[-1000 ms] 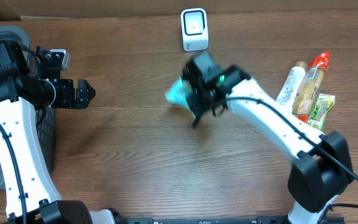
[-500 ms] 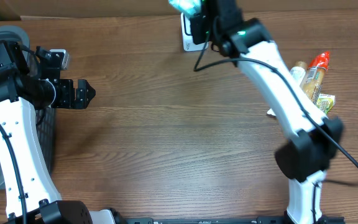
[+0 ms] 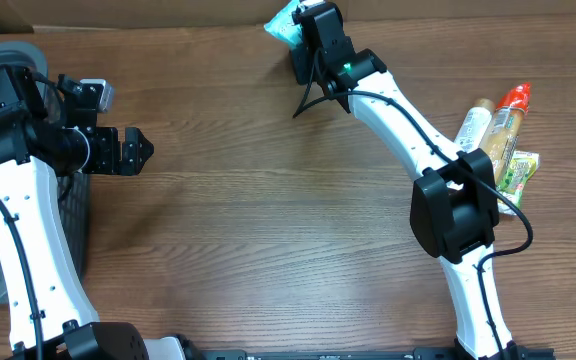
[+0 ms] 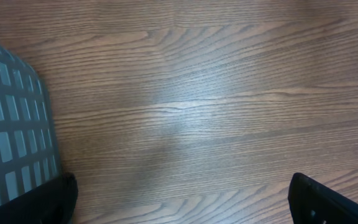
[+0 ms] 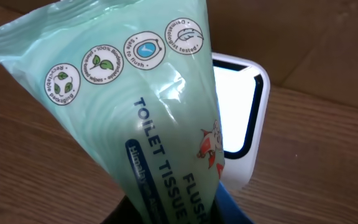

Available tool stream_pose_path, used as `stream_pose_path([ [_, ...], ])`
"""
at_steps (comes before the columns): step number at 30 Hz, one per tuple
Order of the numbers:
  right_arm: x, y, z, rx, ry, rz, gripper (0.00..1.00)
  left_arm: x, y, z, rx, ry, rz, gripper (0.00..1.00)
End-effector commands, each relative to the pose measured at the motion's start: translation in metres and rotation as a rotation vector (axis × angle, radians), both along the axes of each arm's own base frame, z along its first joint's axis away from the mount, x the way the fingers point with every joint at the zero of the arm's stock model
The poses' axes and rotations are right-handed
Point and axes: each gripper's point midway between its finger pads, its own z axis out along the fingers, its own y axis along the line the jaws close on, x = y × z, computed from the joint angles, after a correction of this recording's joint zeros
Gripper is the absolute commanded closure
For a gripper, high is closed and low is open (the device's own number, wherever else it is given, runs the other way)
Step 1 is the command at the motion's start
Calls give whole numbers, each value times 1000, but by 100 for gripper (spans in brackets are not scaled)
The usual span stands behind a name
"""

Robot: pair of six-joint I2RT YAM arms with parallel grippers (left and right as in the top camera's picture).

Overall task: Scan the item barcode
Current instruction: 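Lift the teal pack and hold its barcode before the scanner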

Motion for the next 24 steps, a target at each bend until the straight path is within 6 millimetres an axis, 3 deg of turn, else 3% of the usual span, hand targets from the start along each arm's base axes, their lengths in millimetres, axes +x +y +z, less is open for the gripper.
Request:
stream_pose_path([
  [1, 9, -5, -13, -14, -5, -27, 96, 2, -3, -1, 0, -5, -30, 1],
  [13, 14, -18, -45, -20, 47, -64, 96, 2, -3, -1, 0, -5, -30, 0],
  [24, 12, -19, -47, -28, 61, -64, 96, 2, -3, -1, 0, -5, -30, 0],
])
